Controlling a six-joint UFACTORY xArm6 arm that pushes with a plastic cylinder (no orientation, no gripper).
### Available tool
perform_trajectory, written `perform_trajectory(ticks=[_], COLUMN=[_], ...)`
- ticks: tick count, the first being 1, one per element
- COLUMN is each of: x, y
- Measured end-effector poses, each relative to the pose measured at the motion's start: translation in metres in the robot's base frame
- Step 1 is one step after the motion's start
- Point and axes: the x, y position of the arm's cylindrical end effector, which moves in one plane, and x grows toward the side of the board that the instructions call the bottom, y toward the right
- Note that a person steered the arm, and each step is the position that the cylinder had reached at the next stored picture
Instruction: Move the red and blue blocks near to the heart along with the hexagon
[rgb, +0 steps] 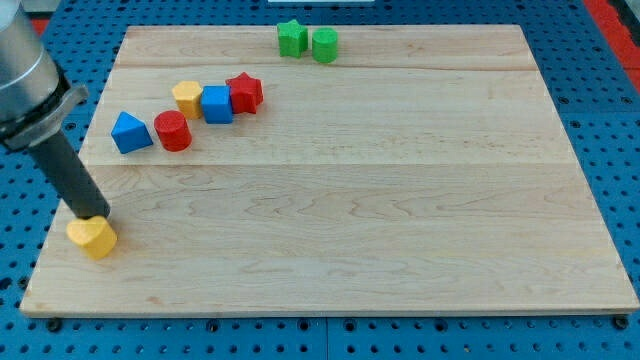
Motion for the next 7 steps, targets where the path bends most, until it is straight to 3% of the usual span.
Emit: perform_trajectory(ticks=[1,2,3,4,5,7], x=[-0.032,-0.043,-0.121,-0.201,-0.212,-0.162], y=[0.045,0.147,0.195,0.198,0.155,0.109])
